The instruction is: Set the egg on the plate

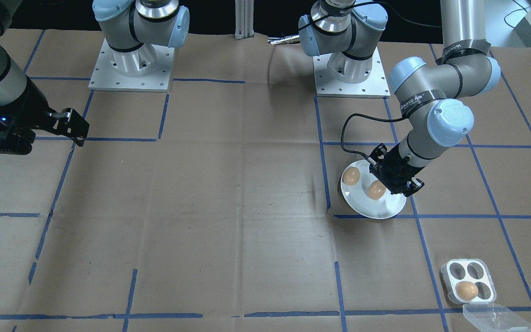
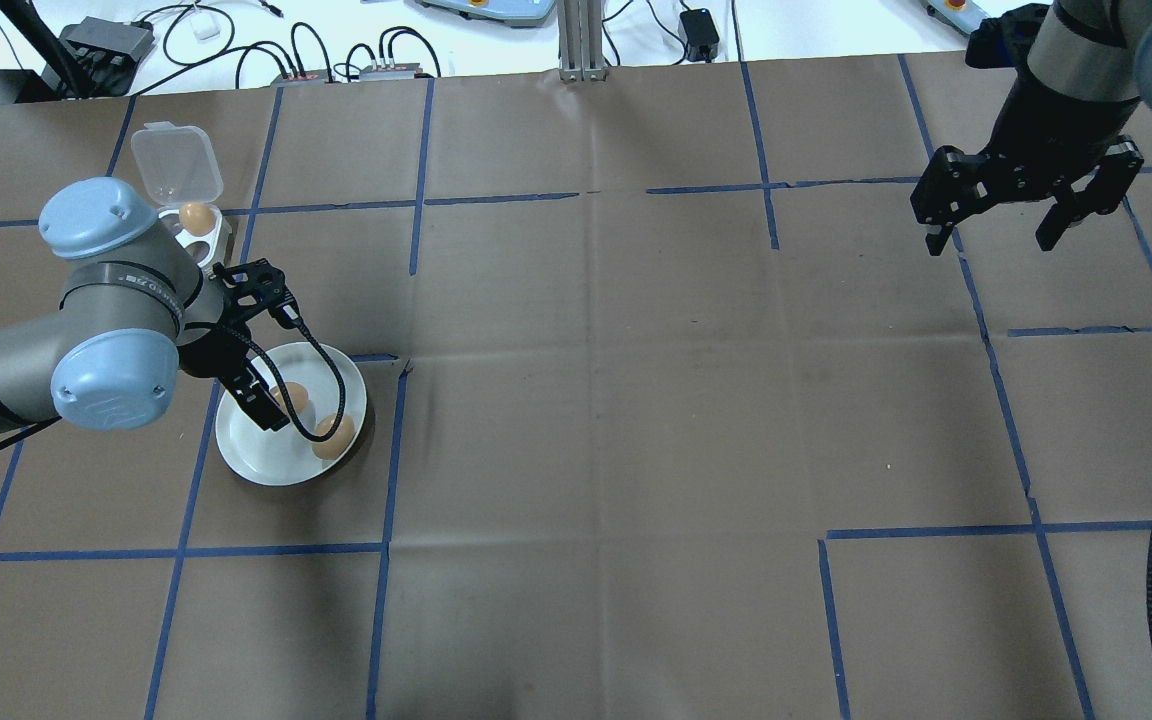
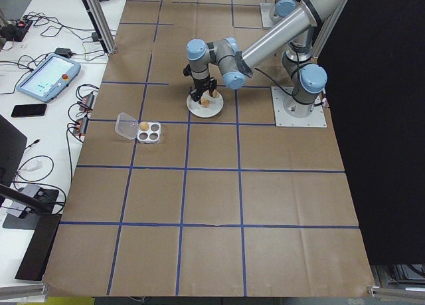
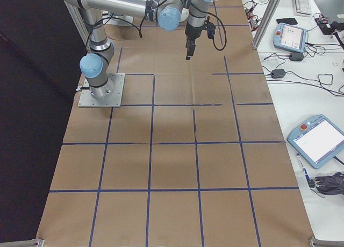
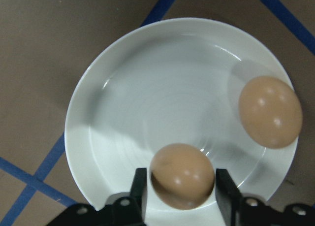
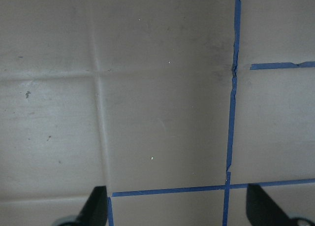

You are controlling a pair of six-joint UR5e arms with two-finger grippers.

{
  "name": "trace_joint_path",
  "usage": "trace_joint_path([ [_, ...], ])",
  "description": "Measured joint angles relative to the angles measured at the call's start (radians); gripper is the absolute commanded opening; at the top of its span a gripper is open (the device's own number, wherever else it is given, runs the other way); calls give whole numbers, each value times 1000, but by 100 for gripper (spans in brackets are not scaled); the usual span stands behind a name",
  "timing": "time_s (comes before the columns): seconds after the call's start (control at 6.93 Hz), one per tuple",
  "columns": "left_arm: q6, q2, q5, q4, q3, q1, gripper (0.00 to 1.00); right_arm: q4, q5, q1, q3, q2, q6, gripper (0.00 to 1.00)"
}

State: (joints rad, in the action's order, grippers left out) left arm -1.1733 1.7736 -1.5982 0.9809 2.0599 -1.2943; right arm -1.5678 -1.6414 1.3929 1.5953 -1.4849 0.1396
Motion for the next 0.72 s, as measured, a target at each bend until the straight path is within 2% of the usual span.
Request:
trace_joint_path([
  [0.29, 12, -26, 4, -3, -35, 0, 100, 0, 0, 0, 0, 0, 0, 100],
  [0.72, 85, -28, 2, 24, -169, 11, 100, -1, 0, 0, 0, 0, 0, 100],
])
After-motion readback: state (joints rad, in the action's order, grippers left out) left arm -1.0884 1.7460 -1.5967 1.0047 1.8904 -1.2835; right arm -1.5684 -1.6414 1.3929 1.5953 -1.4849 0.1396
